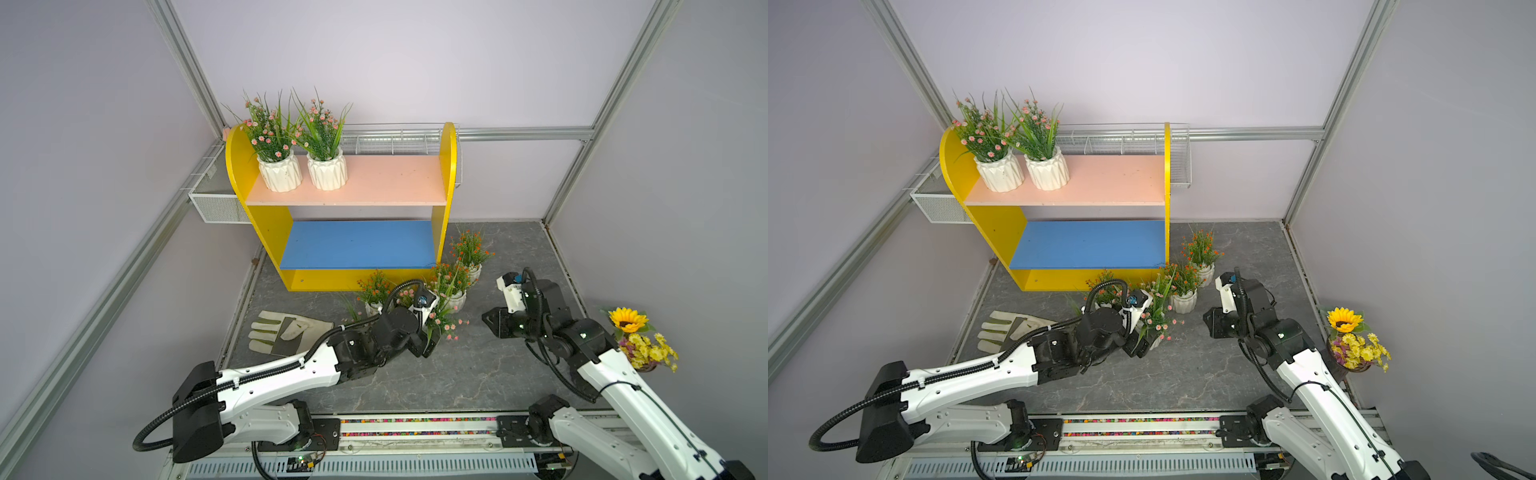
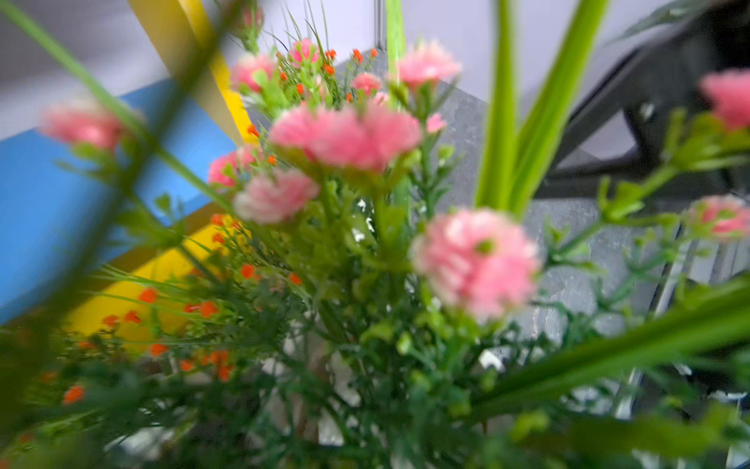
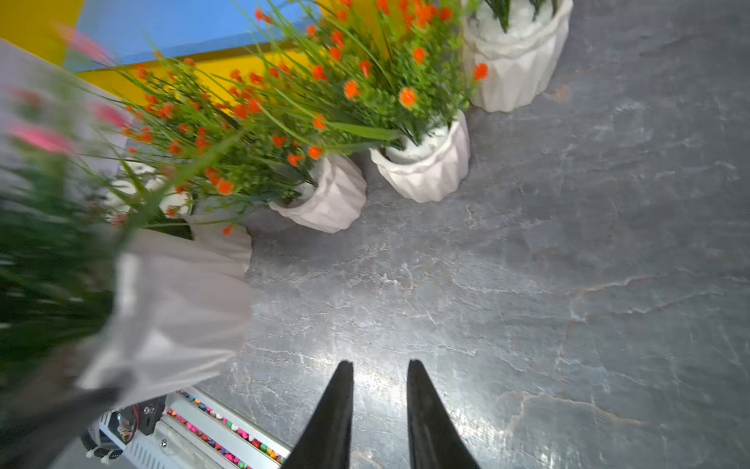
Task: Place the baby's breath potted plants on the rack by color
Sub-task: Place the baby's breath potted plant on the rack.
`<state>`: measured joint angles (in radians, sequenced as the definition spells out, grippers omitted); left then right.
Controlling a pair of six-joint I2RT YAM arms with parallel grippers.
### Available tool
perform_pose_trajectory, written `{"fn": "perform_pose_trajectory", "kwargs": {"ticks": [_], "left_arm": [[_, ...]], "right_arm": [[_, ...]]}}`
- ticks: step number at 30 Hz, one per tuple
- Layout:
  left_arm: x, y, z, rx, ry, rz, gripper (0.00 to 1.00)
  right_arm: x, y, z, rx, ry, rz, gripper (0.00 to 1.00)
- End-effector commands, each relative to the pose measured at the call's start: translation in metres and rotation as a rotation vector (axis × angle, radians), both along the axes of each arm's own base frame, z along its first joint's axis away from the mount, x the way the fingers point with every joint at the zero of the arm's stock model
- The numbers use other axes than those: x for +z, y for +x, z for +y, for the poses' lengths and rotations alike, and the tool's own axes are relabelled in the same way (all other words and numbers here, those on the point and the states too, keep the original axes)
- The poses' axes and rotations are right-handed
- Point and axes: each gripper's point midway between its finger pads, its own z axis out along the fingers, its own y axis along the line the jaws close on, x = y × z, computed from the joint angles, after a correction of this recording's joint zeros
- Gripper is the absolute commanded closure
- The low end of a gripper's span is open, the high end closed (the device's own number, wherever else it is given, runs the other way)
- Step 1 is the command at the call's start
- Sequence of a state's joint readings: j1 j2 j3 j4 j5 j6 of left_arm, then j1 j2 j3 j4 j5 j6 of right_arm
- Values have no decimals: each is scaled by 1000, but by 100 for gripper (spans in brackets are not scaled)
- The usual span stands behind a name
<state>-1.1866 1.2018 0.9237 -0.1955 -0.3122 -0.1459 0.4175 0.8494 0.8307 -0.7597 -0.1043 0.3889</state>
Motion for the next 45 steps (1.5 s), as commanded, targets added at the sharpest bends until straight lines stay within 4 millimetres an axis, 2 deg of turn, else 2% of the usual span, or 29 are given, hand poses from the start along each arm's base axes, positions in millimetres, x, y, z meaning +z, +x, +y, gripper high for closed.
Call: {"fn": "perform_pose_trajectory", "kwargs": {"ticks": [1, 5, 12, 20, 27, 37, 45], "left_arm": [[47, 17, 17, 122, -55, -46, 77], [73, 30, 29, 190, -56, -64, 77], [121, 60, 51, 290, -71, -96, 77], [182, 81, 61, 355, -60, -191, 77], [214, 110, 73, 412, -97, -197, 77], [269, 139, 87, 439, -168, -261, 78], [288, 173, 96, 485, -212, -273, 79]], "right_arm": [[-19, -6, -4, -16, 2, 48, 73], [-31, -8, -2, -21, 20, 72, 73], [-39, -8, -1, -17, 21, 86, 73], [-42, -10, 0, -12, 25, 92, 73], [-42, -12, 1, -6, 36, 93, 73], [-45, -15, 0, -7, 34, 98, 73], [-44, -17, 0, -3, 39, 100, 73]]}}
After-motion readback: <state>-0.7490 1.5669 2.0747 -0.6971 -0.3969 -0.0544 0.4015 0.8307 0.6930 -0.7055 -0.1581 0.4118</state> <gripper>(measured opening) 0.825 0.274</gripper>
